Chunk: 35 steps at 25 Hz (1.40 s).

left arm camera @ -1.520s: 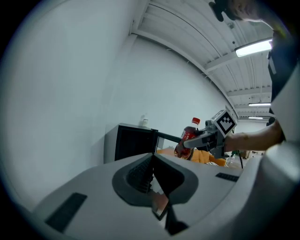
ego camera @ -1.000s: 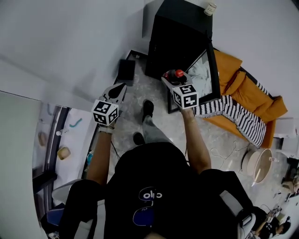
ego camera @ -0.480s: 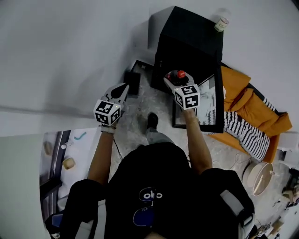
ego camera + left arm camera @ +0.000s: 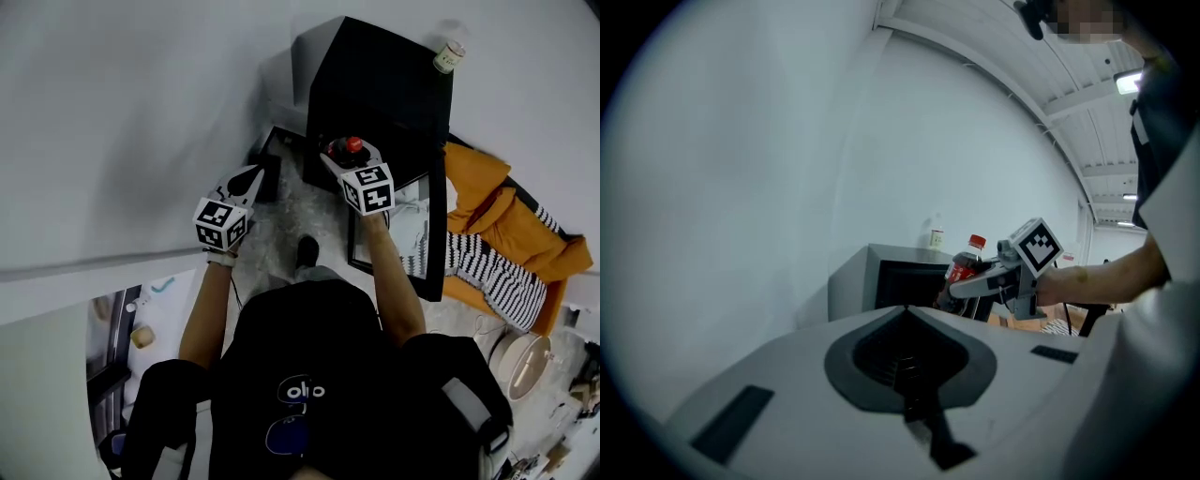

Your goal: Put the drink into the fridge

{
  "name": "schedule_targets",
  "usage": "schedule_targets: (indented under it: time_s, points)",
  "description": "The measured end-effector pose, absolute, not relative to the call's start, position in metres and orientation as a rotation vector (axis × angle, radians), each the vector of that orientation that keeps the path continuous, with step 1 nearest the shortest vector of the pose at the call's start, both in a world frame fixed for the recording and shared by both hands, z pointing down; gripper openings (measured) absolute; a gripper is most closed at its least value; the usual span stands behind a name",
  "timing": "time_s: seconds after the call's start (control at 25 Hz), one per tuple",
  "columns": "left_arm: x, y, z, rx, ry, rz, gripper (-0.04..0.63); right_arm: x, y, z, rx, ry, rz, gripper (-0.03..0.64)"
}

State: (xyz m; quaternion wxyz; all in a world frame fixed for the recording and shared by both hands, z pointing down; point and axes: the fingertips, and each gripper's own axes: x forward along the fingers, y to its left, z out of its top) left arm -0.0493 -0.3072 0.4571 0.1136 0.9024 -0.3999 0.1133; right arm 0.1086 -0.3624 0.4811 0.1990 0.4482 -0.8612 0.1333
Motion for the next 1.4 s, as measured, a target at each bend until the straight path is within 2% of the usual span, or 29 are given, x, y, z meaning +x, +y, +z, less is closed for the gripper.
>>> schedule_targets:
  time_s: [1.0, 1.4]
  points:
    - [-0.007, -0.360, 0.474, 2.683, -1.105, 0.384, 0.006, 0.111, -0.410, 0.514, 1.184, -2.376, 0.385, 0.314]
    - [0.007, -0.376, 0.525, 2.695, -1.102, 0.386, 0.006, 0.106, -0.429, 0.576, 1.218, -2.332, 0.387, 0.314]
